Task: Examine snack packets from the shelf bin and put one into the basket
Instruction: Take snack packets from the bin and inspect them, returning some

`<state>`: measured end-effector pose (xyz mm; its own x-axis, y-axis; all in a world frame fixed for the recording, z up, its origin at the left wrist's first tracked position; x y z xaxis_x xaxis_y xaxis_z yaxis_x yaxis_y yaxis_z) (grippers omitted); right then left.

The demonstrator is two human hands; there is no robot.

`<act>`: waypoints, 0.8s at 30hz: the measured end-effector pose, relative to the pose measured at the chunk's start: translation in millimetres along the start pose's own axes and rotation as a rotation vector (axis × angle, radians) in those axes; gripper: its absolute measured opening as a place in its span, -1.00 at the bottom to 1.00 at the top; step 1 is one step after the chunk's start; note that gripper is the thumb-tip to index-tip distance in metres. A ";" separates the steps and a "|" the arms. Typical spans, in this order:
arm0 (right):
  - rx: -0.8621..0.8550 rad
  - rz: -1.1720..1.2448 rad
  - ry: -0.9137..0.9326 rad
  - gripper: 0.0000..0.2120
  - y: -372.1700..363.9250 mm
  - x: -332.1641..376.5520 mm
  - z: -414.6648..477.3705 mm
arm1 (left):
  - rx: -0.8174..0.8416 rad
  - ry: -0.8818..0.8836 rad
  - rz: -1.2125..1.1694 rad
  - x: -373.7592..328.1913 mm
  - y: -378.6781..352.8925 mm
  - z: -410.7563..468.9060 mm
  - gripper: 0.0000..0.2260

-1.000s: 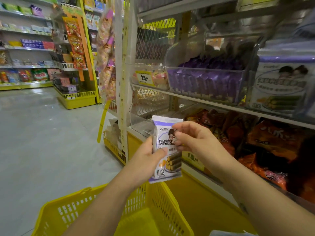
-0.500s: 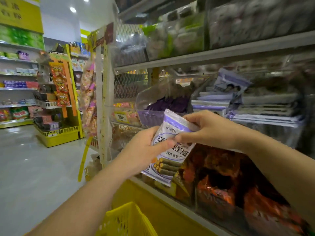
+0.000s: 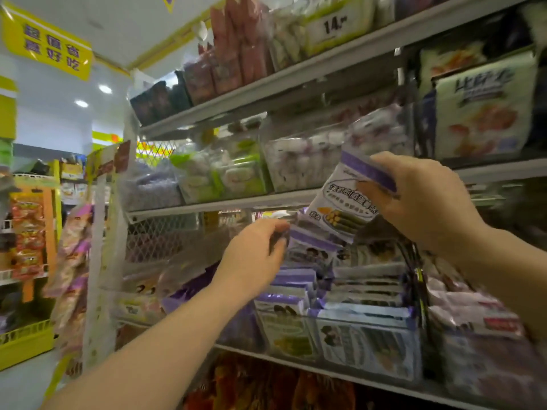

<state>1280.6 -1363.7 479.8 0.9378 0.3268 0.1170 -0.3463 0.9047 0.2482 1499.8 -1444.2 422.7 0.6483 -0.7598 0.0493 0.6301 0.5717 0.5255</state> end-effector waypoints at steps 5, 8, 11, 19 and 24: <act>-0.027 -0.053 0.047 -0.82 -4.8 -10.6 15.9 | 0.212 -0.191 0.235 2.4 -47.2 31.0 -0.59; 0.065 -0.055 0.037 -0.82 -18.3 -9.2 23.7 | 0.244 -0.175 0.280 15.4 -54.0 36.8 -0.69; 0.179 -0.010 0.025 -0.82 -34.4 -4.0 25.0 | 0.338 -0.054 0.221 34.9 -56.5 38.9 -0.68; 0.359 -0.011 -0.027 -0.74 -71.3 -0.3 19.6 | 0.548 0.073 0.278 55.9 -77.5 46.7 -0.77; 0.390 -0.026 -0.045 -0.69 -84.8 -6.9 20.4 | 0.624 0.060 0.300 61.1 -86.7 53.8 -0.59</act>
<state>1303.0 -1448.3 477.6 0.9474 0.2851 0.1454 -0.3138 0.7378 0.5977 1461.8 -1556.8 425.9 0.7901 -0.5677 0.2313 0.0676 0.4558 0.8875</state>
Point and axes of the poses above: each hand's wrist, its own z-axis towards the middle knuckle, its own y-axis out of the back of the hand, x = y × z, the point moved 4 cm from there along z, towards the middle knuckle, and after that the axes turned 15 degrees about -y, right-handed, at the moved point
